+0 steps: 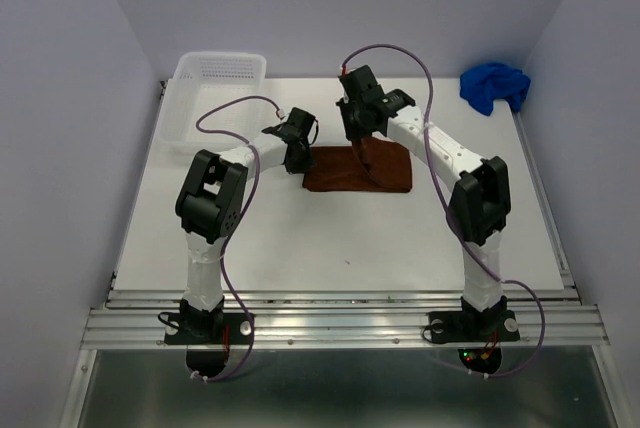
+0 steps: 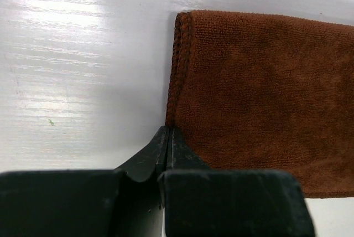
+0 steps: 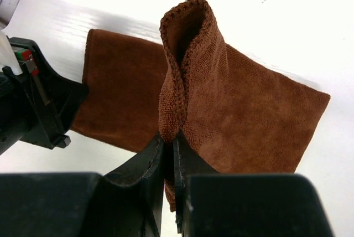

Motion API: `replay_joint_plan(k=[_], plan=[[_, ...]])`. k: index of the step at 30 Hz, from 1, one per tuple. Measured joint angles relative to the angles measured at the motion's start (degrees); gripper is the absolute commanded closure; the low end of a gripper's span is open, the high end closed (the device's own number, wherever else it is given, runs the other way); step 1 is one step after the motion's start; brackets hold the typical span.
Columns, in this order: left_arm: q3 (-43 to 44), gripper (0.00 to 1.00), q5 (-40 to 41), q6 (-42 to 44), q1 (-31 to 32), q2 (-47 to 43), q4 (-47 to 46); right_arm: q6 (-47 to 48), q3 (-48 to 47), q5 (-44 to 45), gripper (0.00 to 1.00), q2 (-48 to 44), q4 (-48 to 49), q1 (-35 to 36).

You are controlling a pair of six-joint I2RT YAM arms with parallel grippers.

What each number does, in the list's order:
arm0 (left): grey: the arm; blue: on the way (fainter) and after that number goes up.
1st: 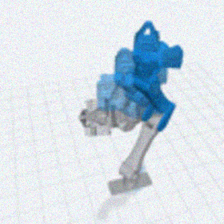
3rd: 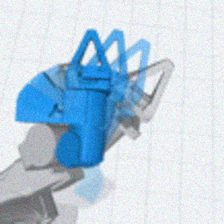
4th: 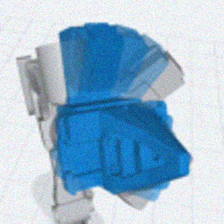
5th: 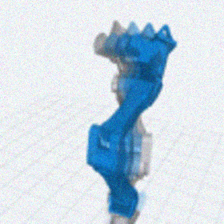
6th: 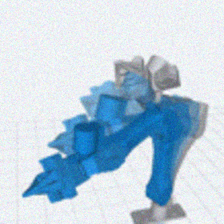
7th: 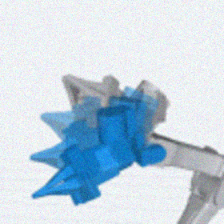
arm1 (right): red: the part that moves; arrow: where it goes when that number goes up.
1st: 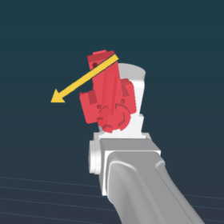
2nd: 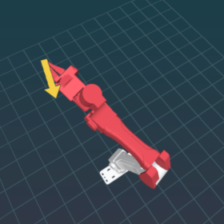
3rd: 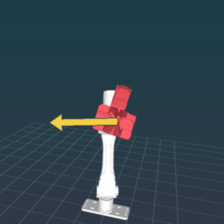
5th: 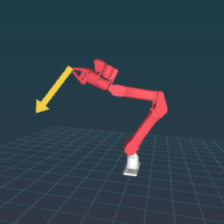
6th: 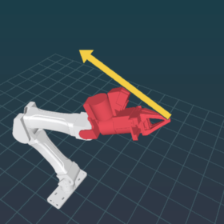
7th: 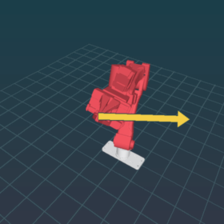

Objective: Roll the towels
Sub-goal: Fold the towel

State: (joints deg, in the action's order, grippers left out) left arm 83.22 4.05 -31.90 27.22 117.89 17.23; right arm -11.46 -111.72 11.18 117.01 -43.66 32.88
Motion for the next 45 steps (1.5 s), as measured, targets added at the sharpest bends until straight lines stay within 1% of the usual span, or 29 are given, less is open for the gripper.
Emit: replay_joint_plan(k=[12, 25, 35, 42, 45], plan=[[0.00, 1.00, -0.79, -0.20, -0.35, 0.00, -0.07, -1.70, -2.32, -2.97, 0.98, 3.37, -1.60, 1.05], [0.00, 1.00, -0.79, -0.59, -0.37, 0.00, -0.04, -2.47, -4.87, -6.49, 0.98, 4.00, -1.75, 2.08], [0.00, 1.00, -0.83, -1.22, -0.46, 0.00, -0.02, -3.08, -5.64, -7.67, 0.98, 9.53, -1.73, 2.08], [0.00, 1.00, -0.94, -1.79, -0.61, 0.00, 0.02, -4.22, -5.64, -8.87, 0.95, 11.15, -0.44, 2.16], [0.00, 0.95, -0.92, -2.08, -0.63, 0.00, 0.04, -4.79, -5.66, -9.44, 0.94, 11.32, 0.59, 2.34]])
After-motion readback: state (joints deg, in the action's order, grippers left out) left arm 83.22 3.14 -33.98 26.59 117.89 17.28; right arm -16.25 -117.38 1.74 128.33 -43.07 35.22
